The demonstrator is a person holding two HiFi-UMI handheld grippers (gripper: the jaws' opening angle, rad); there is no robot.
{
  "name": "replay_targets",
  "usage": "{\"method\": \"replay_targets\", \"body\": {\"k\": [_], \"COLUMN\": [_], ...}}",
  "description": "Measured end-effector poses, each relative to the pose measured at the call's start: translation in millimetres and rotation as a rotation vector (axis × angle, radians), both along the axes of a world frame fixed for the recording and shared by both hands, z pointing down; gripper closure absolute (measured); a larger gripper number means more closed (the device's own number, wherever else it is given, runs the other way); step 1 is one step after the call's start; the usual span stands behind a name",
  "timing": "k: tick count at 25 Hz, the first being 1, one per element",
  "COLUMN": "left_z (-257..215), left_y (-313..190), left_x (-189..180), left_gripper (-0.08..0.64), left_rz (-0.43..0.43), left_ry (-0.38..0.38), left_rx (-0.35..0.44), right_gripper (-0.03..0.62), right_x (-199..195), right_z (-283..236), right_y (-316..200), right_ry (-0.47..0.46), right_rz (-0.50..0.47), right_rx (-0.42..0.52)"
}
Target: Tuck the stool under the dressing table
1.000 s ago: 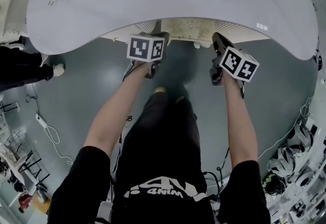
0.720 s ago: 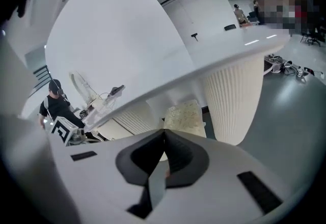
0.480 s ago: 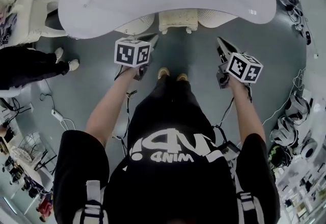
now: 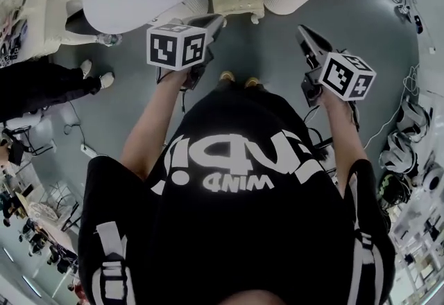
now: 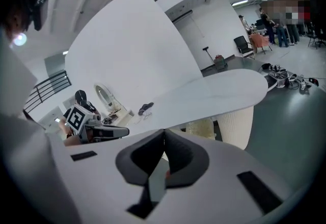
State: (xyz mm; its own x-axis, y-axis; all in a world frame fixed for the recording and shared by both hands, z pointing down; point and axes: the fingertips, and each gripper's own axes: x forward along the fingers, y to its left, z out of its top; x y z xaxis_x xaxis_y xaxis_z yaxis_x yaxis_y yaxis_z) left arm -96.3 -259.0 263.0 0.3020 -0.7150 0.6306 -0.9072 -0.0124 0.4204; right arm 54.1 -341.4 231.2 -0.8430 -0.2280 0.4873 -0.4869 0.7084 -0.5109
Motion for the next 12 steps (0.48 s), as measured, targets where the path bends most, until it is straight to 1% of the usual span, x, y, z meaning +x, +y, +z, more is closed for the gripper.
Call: {"method": "replay_targets", "body": {"k": [3,5,8,12], "left_z": [-33.0,-55.5,-81.0,-101.7], "left_y": [-0.9,2.2,8.3,19.4], "left_x": [17.9,39.5,67.0,79.6], "left_gripper": [0.554,0.554,0.554,0.554], "left_rz": [0.047,0.114,0.211,0.258], "left_ry": [-0.034,-0.021,0.000,-0.068], "left_rx": [0.081,0.134,0.199,0.277], "right_gripper": [0.571,0.571,0.571,0.571], "right_x": [-8.1,-14.5,-21.0,-18.4], "right_z": [-33.7,-59.8,-87.0,-103.8], "right_y": [19.1,37.4,60.1,83.6], "right_ry": [-0.046,-0.095,-0.151,-0.172], "right_rz": [-0.080,-0.165,-0.265,-0.344], "right_rx": [0.086,0.132,0.166,0.241]}}
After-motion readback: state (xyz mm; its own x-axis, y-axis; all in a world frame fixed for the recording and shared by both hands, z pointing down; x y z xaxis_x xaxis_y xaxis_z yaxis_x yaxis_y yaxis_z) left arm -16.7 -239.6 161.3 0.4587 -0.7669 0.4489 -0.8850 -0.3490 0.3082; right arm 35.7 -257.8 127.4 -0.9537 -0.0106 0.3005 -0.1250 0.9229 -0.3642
